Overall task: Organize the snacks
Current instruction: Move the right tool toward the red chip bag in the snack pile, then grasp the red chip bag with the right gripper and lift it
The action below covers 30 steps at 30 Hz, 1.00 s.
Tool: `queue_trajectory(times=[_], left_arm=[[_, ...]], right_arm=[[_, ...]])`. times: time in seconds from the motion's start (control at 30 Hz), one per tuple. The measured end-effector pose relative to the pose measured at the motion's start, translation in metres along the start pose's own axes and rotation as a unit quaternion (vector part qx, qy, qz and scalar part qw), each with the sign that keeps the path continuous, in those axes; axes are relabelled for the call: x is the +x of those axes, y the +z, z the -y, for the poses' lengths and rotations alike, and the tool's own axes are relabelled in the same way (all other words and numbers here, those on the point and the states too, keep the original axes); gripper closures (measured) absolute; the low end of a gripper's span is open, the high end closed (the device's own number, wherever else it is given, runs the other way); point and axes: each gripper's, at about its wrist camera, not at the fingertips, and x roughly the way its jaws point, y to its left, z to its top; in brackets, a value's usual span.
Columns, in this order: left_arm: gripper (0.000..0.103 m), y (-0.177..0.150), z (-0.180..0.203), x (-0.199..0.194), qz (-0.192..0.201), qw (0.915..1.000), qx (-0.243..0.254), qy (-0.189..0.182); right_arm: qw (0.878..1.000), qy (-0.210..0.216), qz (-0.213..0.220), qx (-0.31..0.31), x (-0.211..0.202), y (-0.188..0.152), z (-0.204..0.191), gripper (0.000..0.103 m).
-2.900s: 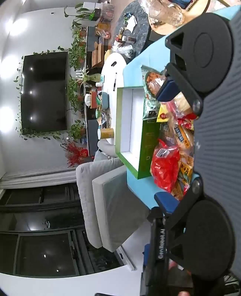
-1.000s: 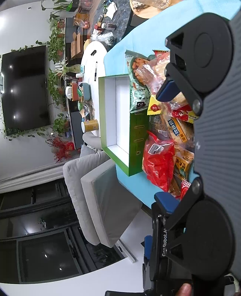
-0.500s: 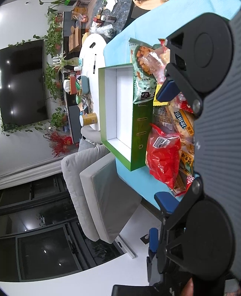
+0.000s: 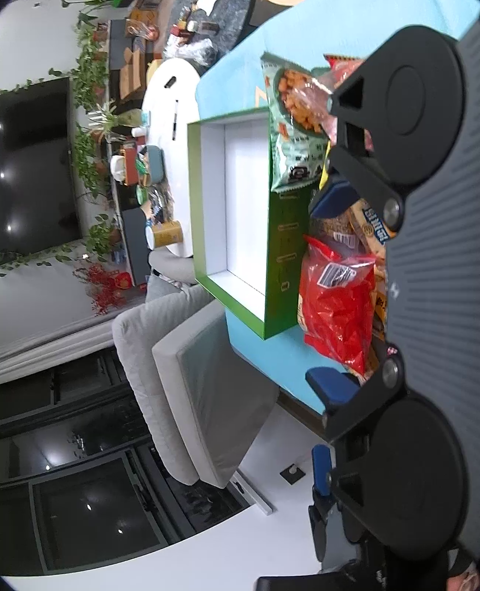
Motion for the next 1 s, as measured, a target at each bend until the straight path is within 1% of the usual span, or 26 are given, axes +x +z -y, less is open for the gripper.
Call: queue_trajectory(times=[0.1, 0.17, 0.67, 0.77, 0.87, 1.0], left_arm=[[0.007, 0.0, 0.0, 0.003, -0.002, 1.0, 0.001, -0.001], [0.009, 0.0, 0.0, 0.005, -0.003, 1.0, 0.001, -0.003], [0.01, 0.002, 0.0, 0.016, -0.008, 0.9998, 0.003, -0.017], [0.013, 0.002, 0.001, 0.019, -0.007, 0.9996, 0.006, -0.028], [0.015, 0.003, 0.003, 0.023, -0.006, 0.9987, 0.011, -0.049], [0.015, 0.005, 0.009, 0.035, -0.016, 0.9975, 0.023, -0.065]], right_arm=[[1.0, 0.006, -0.007, 0.005, 0.004, 0.001, 0.001, 0.018], [1.0, 0.008, -0.011, 0.007, 0.007, 0.002, 0.001, 0.018], [0.999, 0.011, -0.036, 0.029, 0.023, 0.004, 0.008, 0.018], [0.998, 0.013, -0.043, 0.037, 0.028, 0.005, 0.01, 0.018], [0.997, 0.015, -0.056, 0.049, 0.037, 0.008, 0.011, 0.018], [0.995, 0.009, -0.077, 0.068, 0.055, 0.012, 0.015, 0.018]])
